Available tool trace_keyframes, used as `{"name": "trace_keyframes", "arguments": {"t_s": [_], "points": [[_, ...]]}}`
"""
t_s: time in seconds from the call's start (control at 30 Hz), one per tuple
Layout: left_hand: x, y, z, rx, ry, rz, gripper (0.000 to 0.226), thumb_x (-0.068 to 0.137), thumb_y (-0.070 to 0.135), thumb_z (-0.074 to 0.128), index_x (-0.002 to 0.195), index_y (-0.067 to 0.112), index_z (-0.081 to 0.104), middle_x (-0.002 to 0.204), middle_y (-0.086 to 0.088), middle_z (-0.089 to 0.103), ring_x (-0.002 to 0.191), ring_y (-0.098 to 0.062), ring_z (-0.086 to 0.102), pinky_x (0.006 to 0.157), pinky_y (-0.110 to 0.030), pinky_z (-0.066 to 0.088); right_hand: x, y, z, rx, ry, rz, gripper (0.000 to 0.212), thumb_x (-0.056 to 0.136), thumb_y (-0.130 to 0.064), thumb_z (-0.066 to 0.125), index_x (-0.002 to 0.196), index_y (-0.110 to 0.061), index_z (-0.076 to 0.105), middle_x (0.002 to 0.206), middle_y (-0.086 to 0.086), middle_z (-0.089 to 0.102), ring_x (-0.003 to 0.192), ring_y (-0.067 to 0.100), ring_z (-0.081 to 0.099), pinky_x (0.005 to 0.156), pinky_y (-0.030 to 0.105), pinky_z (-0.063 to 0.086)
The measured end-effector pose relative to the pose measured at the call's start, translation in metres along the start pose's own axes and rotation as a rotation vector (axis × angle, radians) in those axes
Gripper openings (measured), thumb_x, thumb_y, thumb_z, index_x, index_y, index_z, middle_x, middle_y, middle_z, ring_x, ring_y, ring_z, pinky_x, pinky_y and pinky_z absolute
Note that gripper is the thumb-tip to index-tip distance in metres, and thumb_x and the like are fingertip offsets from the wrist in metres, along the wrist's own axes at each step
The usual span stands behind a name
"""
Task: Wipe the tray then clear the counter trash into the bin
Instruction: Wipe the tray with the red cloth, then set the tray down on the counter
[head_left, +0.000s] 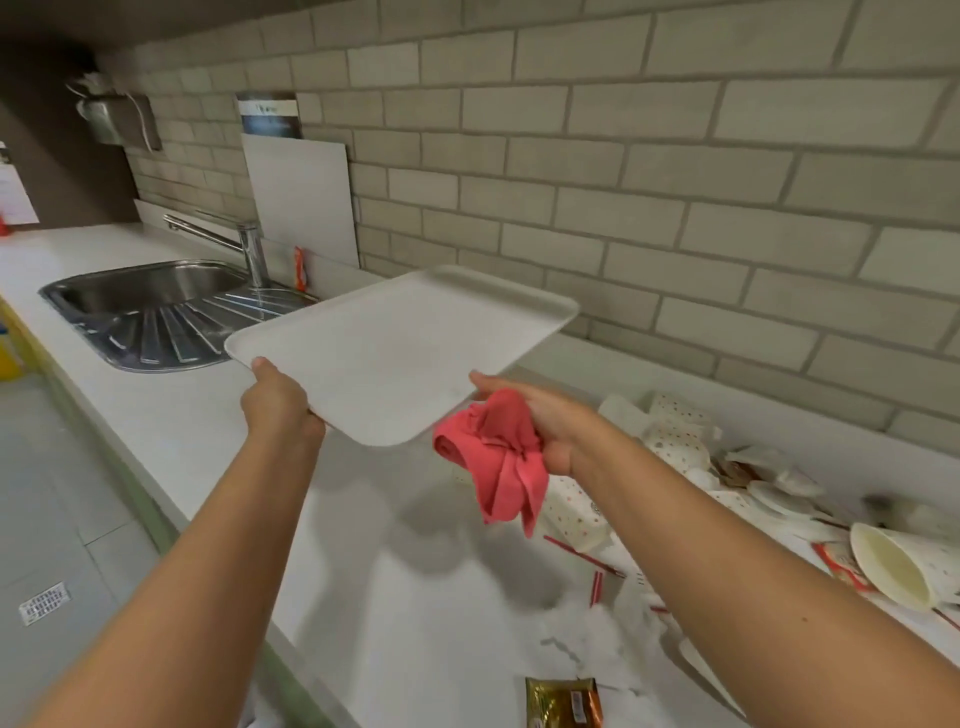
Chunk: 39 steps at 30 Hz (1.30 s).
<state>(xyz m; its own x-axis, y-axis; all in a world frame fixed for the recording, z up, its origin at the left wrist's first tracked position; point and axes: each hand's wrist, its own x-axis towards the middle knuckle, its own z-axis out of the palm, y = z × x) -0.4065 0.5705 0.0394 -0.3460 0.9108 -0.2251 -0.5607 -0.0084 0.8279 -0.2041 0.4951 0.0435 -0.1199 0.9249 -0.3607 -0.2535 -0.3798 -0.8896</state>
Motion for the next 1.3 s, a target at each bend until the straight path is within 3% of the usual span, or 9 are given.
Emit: {"name": "trace_keyframes", "arguments": {"t_s": [0.2, 0.3, 0.4, 0.7, 0.77, 0.93, 1.03, 1.17, 1.3], "points": [[0.029, -0.005, 0.002, 0.007, -0.108, 0.005, 0.039, 0.101, 0.022, 0.035, 0.136, 0.003, 0.039, 0.115, -0.006, 0.056, 0.085, -0.015, 0.061, 0.083, -0.031, 0.047, 0.056, 0.001, 0.009, 0.042, 0.158, -0.049, 0.022, 0.085, -0.008, 0.055, 0.063, -0.005, 0.055, 0.06, 0.01, 0.056, 0.053, 0.019, 0.054, 0.057, 0.026, 0.048], [0.042, -0.01, 0.003, -0.009, -0.326, -0.04, 0.03, 0.102, 0.019, 0.031, 0.128, 0.011, 0.043, 0.126, -0.007, 0.056, 0.099, -0.018, 0.06, 0.087, -0.039, 0.047, 0.077, -0.003, 0.008, 0.073, 0.18, -0.055, 0.017, 0.083, -0.007, 0.056, 0.067, -0.003, 0.057, 0.072, 0.014, 0.055, 0.063, 0.023, 0.054, 0.065, 0.031, 0.047], [0.045, -0.021, 0.008, 0.103, -0.555, -0.06, 0.027, 0.099, 0.009, 0.032, 0.119, 0.015, 0.049, 0.113, -0.003, 0.063, 0.099, -0.019, 0.061, 0.071, -0.036, 0.056, 0.092, -0.012, 0.003, 0.137, 0.167, -0.044, 0.02, 0.085, -0.007, 0.055, 0.066, -0.003, 0.057, 0.07, 0.012, 0.056, 0.063, 0.021, 0.055, 0.064, 0.03, 0.048], [0.099, -0.07, 0.026, -0.065, -0.463, -0.231, 0.023, 0.097, 0.002, 0.033, 0.097, 0.005, 0.055, 0.098, -0.01, 0.065, 0.085, -0.021, 0.068, 0.059, -0.033, 0.06, 0.106, -0.013, -0.033, 0.291, 0.009, 0.027, 0.032, 0.094, -0.016, 0.041, 0.066, -0.006, 0.052, 0.065, 0.007, 0.055, 0.056, 0.015, 0.055, 0.06, 0.023, 0.05], [0.109, -0.083, 0.029, -0.027, -0.458, -0.203, 0.024, 0.097, 0.002, 0.031, 0.101, 0.005, 0.055, 0.103, -0.01, 0.062, 0.096, -0.025, 0.062, 0.06, -0.033, 0.06, 0.102, -0.016, -0.046, 0.346, 0.017, 0.02, 0.027, 0.093, -0.015, 0.04, 0.07, -0.007, 0.05, 0.07, 0.007, 0.051, 0.06, 0.015, 0.052, 0.059, 0.021, 0.051], [0.125, -0.112, 0.026, 0.03, -0.377, -0.269, 0.026, 0.099, 0.005, 0.032, 0.125, 0.001, 0.038, 0.139, -0.02, 0.042, 0.129, -0.035, 0.042, 0.096, -0.045, 0.042, 0.098, -0.02, -0.073, 0.383, 0.066, 0.022, 0.036, 0.092, -0.009, 0.034, 0.074, 0.006, 0.062, 0.069, 0.014, 0.061, 0.06, 0.021, 0.062, 0.067, 0.029, 0.054], [0.127, -0.122, 0.017, 0.061, -0.351, -0.262, 0.041, 0.099, 0.005, 0.031, 0.14, 0.001, 0.03, 0.145, -0.019, 0.036, 0.131, -0.036, 0.04, 0.097, -0.049, 0.039, 0.099, -0.022, -0.076, 0.457, 0.163, -0.003, 0.032, 0.094, -0.025, 0.041, 0.11, 0.001, 0.054, 0.089, 0.016, 0.06, 0.082, 0.024, 0.06, 0.087, 0.036, 0.049], [0.122, -0.13, 0.007, 0.086, -0.38, -0.279, 0.042, 0.101, 0.007, 0.028, 0.143, 0.005, 0.029, 0.143, -0.016, 0.041, 0.13, -0.034, 0.041, 0.092, -0.052, 0.044, 0.089, -0.025, -0.075, 0.519, 0.136, -0.081, 0.05, 0.095, -0.05, 0.04, 0.094, -0.004, 0.059, 0.085, 0.017, 0.065, 0.082, 0.028, 0.061, 0.071, 0.047, 0.045], [0.118, -0.14, -0.003, 0.193, -0.357, -0.263, 0.04, 0.102, 0.012, 0.029, 0.142, 0.005, 0.033, 0.136, -0.014, 0.048, 0.121, -0.036, 0.049, 0.083, -0.044, 0.047, 0.082, -0.031, -0.064, 0.458, 0.065, -0.165, 0.029, 0.093, -0.035, 0.049, 0.092, -0.006, 0.055, 0.09, 0.012, 0.056, 0.083, 0.025, 0.06, 0.066, 0.042, 0.052]]}}
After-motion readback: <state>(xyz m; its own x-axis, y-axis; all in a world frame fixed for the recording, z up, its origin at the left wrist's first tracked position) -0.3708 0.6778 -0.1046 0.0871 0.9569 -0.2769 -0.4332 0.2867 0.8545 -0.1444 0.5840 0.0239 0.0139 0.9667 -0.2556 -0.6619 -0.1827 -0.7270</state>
